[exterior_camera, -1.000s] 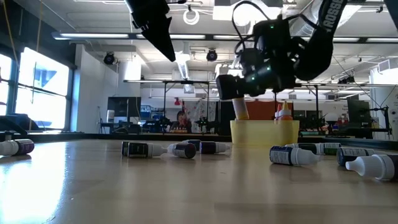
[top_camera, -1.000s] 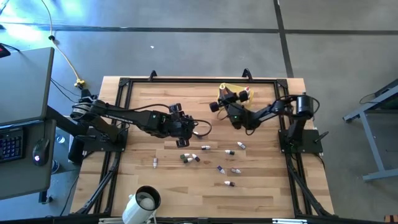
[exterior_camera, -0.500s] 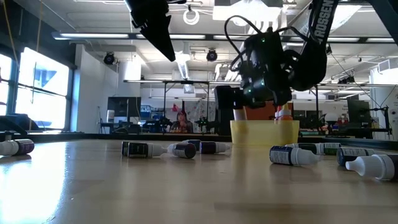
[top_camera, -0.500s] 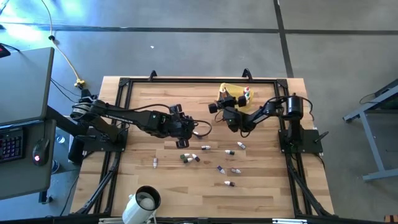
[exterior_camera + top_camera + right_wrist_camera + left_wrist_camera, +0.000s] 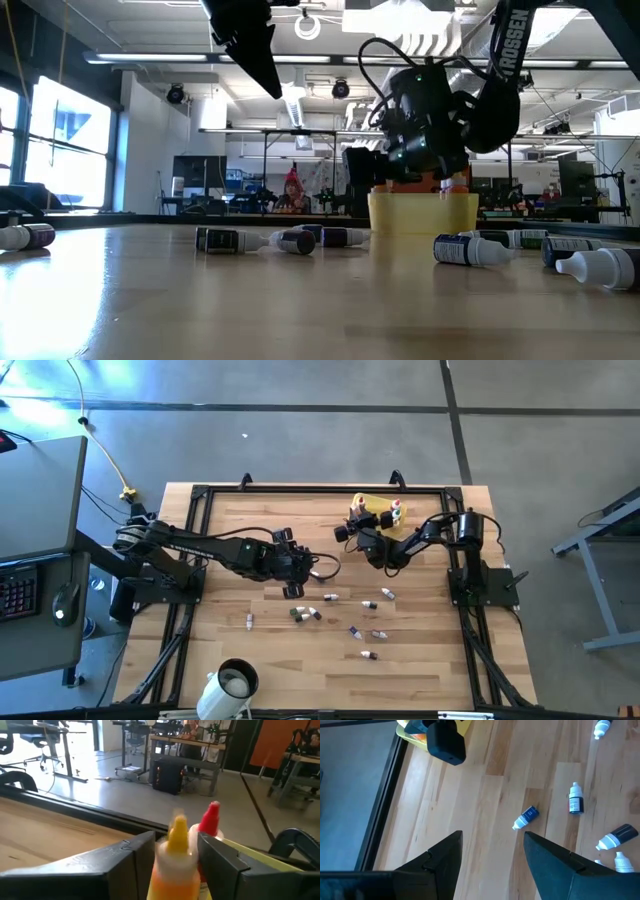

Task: Pick & Place food coloring
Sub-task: Put the big yellow food coloring bottle into the yellow bin, then put the small blue food coloring bottle into the yellow bin

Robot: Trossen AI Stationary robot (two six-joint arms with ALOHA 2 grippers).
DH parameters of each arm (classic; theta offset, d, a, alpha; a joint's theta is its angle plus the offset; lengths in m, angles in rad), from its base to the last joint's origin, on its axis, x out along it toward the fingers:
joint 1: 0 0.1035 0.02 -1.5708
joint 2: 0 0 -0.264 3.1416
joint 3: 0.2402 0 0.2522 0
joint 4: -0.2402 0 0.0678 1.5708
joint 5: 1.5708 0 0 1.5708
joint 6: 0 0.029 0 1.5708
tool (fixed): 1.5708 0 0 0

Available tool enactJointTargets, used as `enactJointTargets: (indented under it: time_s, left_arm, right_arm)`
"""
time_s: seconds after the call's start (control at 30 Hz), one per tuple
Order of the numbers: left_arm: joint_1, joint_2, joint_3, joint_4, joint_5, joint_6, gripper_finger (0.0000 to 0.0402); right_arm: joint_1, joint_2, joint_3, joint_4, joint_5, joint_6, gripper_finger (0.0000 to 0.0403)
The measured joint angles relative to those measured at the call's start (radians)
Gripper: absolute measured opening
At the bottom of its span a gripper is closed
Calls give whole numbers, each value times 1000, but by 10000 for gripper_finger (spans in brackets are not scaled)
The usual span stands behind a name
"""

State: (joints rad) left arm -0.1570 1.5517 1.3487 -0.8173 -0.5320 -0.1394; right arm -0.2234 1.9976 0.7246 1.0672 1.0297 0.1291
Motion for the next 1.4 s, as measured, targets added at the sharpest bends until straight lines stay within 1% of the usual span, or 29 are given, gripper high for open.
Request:
enactJointTargets:
  time_s: [0.3,0.4,0.53,0.67,0.73,0.8,0.87,0.9,0.97,1.03,1.1,1.13,1.17,1.2,1.23,1.27,1.33,1.4]
  left_arm:
    - [0,0,0,0,1,-11,207]
    - [0,0,0,0,1,-43,207]
    - [0,0,0,3,1,-52,207]
    - [0,7,0,29,-7,-79,207]
    - [0,18,0,52,-31,-111,207]
    - [0,27,1,85,-57,-136,207]
    - [1,41,1,115,-62,-133,207]
    - [5,49,1,132,-62,-119,207]
    - [22,69,1,198,-59,-87,207]
    - [51,90,1,242,-59,-71,207]
    - [94,113,1,285,-53,-67,207]
    - [120,121,1,294,-44,-67,207]
    - [147,129,1,294,-30,-68,207]
    - [174,140,1,302,-15,-69,207]
    - [201,153,1,318,4,-72,207]
    - [228,166,1,326,30,-75,207]
    - [276,188,-1,351,95,-74,207]
    - [315,205,0,410,168,-74,207]
  right_arm:
    - [8,-1,0,0,-23,-14,178]
    - [32,-21,0,-1,-21,-75,185]
    - [93,-89,0,11,19,-211,185]
    - [163,-205,0,14,29,-338,185]
    - [201,-274,0,14,21,-413,185]
    - [247,-354,0,7,19,-518,185]
    - [301,-443,0,-33,38,-630,185]
    - [331,-495,0,-64,66,-675,185]
    - [393,-596,0,-154,154,-742,185]
    - [454,-698,0,-257,256,-758,185]
    - [512,-787,0,-382,354,-707,185]
    - [539,-829,0,-453,381,-652,185]
    - [565,-868,0,-543,387,-584,185]
    - [589,-903,0,-645,369,-509,185]
    - [607,-936,0,-755,325,-427,185]
    - [621,-968,0,-870,252,-333,185]
    - [629,-1021,0,-1098,65,-114,185]
    - [613,-1050,0,-1279,-67,87,185]
